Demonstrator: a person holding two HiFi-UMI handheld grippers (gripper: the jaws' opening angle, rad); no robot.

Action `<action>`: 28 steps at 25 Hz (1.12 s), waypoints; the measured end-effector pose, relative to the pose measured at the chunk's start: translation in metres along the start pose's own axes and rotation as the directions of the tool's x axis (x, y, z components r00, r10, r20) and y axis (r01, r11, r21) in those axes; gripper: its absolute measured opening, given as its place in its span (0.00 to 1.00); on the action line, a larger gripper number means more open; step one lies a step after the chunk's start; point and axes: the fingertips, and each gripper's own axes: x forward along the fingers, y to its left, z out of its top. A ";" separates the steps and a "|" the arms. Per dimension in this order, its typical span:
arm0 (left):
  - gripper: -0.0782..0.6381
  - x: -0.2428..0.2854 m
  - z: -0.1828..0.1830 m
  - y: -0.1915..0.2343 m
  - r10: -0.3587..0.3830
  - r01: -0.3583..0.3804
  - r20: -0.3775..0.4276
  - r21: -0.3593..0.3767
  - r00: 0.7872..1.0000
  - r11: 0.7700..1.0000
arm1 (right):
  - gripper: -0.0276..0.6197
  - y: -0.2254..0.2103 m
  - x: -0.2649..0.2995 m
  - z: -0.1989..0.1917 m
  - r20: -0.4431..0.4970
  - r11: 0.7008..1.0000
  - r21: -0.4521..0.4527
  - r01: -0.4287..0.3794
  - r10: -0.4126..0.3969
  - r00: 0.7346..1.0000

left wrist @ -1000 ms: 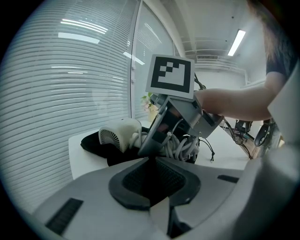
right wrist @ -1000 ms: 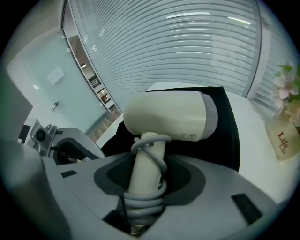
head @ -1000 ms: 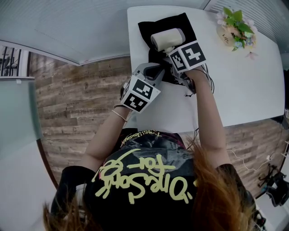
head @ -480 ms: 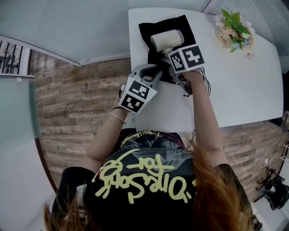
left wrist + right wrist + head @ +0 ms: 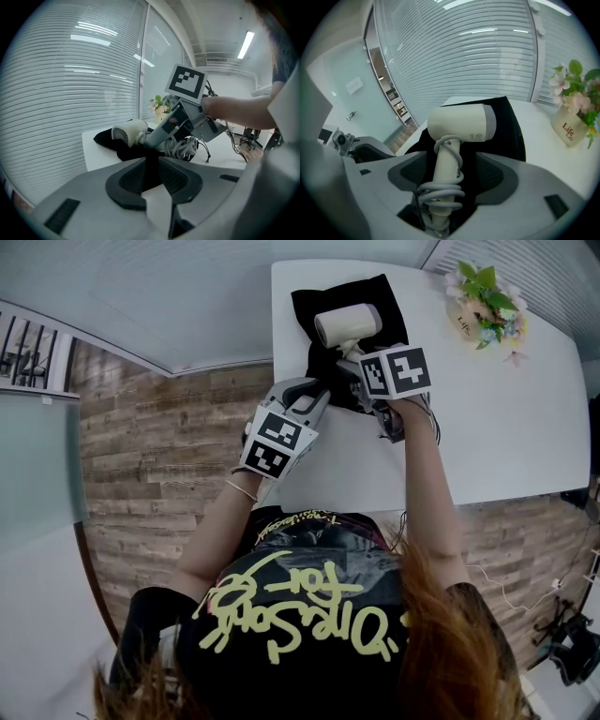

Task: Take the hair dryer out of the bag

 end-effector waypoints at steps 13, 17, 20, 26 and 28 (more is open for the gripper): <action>0.22 -0.029 0.036 -0.014 0.063 -0.054 0.124 -0.070 0.990 0.996 | 0.51 0.013 -0.072 0.025 0.312 0.996 -0.075 0.046 -0.020 0.950; 0.22 -0.038 0.054 -0.021 0.098 -0.094 0.166 -0.033 0.981 0.995 | 0.51 0.019 -0.096 0.027 0.420 0.993 -0.102 0.053 -0.005 0.907; 0.22 -0.044 0.065 -0.028 0.110 -0.106 0.200 -0.033 0.974 0.994 | 0.51 0.027 -0.113 0.026 0.489 0.992 -0.121 0.047 0.019 0.872; 0.22 -0.057 0.084 -0.043 0.118 -0.115 0.258 -0.027 0.959 0.993 | 0.51 0.037 -0.149 0.023 0.589 0.978 -0.186 0.099 0.030 0.808; 0.22 -0.061 0.093 -0.048 0.118 -0.117 0.282 -0.020 0.952 0.993 | 0.51 0.038 -0.159 0.021 0.621 0.970 -0.206 0.130 0.027 0.783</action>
